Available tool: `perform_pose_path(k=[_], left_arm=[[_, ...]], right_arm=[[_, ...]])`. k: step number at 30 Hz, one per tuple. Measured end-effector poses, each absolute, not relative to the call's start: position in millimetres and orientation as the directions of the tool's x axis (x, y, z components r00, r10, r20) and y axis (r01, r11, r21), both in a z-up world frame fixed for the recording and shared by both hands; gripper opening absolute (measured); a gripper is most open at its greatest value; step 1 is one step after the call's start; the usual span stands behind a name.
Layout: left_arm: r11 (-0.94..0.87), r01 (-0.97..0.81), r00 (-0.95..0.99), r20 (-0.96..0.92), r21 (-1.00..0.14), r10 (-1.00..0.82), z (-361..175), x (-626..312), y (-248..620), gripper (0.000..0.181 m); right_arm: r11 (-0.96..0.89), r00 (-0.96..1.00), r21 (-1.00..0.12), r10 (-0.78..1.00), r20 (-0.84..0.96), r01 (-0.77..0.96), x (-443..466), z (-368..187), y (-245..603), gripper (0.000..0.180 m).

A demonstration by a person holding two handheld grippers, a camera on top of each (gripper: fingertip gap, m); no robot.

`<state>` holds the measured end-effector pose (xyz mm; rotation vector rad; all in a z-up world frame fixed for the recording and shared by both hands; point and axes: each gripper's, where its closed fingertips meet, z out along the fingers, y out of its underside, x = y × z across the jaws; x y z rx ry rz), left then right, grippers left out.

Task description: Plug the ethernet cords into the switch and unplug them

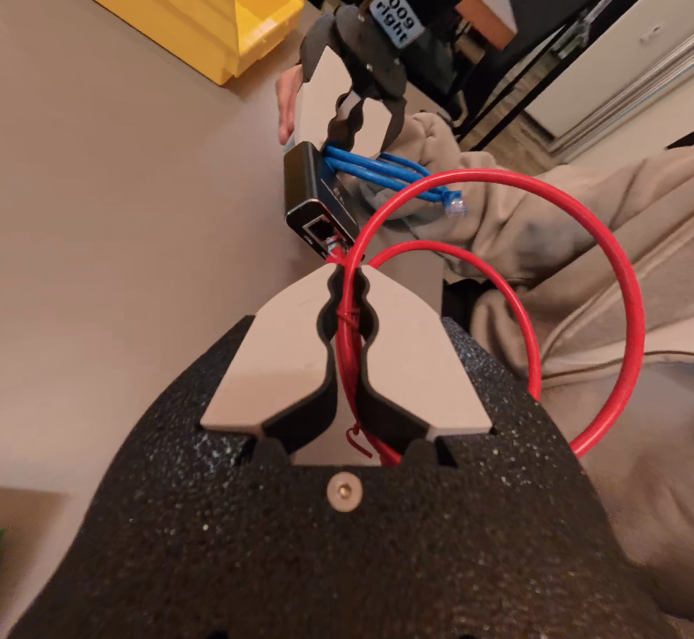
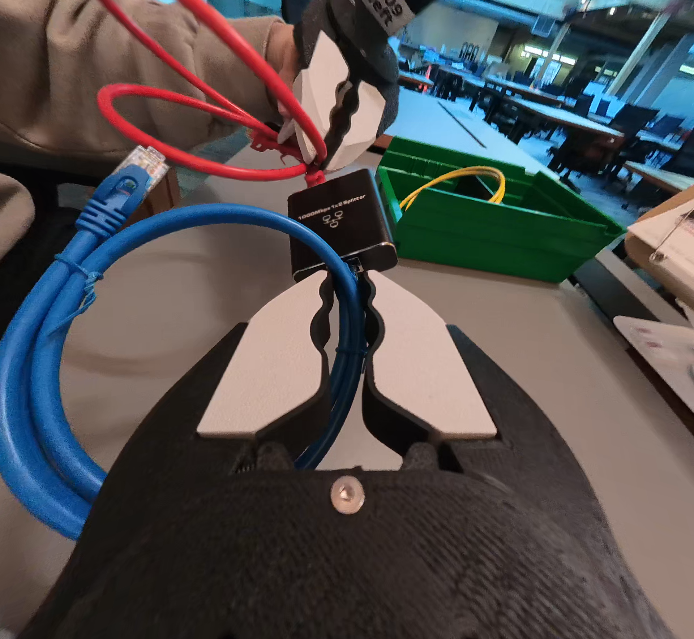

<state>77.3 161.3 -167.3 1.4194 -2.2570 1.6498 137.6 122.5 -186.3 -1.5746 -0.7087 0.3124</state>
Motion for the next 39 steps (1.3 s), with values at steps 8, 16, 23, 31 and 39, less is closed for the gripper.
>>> perform_pose_path(k=[8, 16, 23, 31, 39], left_arm=[[0.348, -0.422, -0.682, 0.040, -0.837, -0.730, -167, 85, 163, 0.027], [0.709, -0.272, -0.679, -0.393, -0.650, -0.620, -180, 91, 165, 0.021], [0.638, -0.324, -0.656, -0.320, -0.699, -0.684, -177, 92, 163, 0.018], [0.613, -0.351, -0.682, -0.256, -0.708, -0.685, -180, 84, 161, 0.016], [0.684, -0.372, -0.720, -0.270, -0.627, -0.639, -198, 83, 161, 0.016]], right_arm=[[-0.028, 0.804, -0.985, 0.582, 0.122, 0.169, 149, -179, 121, 0.014], [-0.046, 0.786, -0.996, 0.617, 0.035, 0.081, 146, -176, 120, 0.014], [0.012, 0.780, -0.997, 0.623, 0.062, 0.070, 144, -170, 117, 0.013], [0.055, 0.762, -0.993, 0.637, 0.113, 0.101, 134, -161, 117, 0.013], [0.050, 0.756, -0.990, 0.641, 0.131, 0.129, 129, -166, 120, 0.012]])
